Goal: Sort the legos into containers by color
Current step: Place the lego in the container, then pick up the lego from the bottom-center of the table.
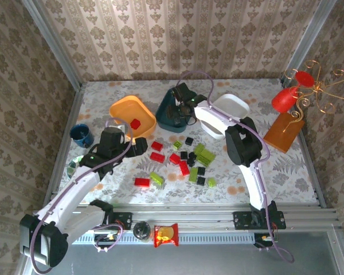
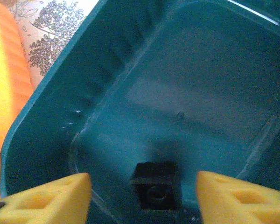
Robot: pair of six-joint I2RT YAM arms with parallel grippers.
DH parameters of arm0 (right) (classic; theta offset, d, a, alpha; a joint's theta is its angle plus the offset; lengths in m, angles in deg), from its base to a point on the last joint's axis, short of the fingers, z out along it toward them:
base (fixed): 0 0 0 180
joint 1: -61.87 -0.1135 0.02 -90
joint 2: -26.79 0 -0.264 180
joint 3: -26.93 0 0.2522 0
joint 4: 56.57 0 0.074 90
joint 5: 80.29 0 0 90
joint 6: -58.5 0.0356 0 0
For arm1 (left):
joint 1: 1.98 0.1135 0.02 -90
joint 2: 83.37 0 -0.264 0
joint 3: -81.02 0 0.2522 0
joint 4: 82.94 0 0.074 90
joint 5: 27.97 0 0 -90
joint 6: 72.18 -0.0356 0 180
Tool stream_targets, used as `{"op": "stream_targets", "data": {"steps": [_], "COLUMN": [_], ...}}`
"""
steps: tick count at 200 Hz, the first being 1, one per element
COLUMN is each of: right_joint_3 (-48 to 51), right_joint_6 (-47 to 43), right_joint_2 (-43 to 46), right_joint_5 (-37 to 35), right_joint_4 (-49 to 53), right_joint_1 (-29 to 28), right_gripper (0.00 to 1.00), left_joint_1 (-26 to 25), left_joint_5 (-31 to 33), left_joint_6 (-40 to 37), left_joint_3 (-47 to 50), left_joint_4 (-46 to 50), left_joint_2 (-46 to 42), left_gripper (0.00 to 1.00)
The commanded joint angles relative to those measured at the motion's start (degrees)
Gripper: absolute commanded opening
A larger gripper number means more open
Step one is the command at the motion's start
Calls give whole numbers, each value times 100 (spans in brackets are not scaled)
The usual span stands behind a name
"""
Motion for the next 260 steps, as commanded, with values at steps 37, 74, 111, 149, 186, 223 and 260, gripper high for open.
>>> {"op": "stream_targets", "data": {"steps": [37, 74, 111, 149, 186, 223, 260], "right_joint_3": [350, 2420, 4592, 6191, 6614, 6839, 6991], "right_joint_6": [214, 539, 719, 1275, 1449, 1361, 1318], "right_joint_2": [992, 2562, 4205, 5433, 5456, 5292, 5172], "right_joint_5": [143, 189, -29, 105, 23, -21, 65], "right_joint_4": [0, -344, -21, 571, 833, 873, 787], "right_joint_1": [-50, -83, -207, -458, -938, -1093, -1170], "right_gripper": [76, 77, 75, 71, 71, 58, 51], "left_joint_1": [-99, -104, -103, -271, -272, -271, -277], "left_joint_5": [-18, -123, -285, -338, -396, -387, -332], "left_joint_6": [47, 85, 177, 191, 221, 196, 195], "left_joint_3": [97, 250, 378, 444, 441, 440, 501], "left_joint_4": [171, -96, -320, -546, -739, -629, -559], "left_joint_2": [-43, -43, 105, 293, 505, 498, 366], "left_gripper": [100, 100, 100, 100, 100, 100, 100]}}
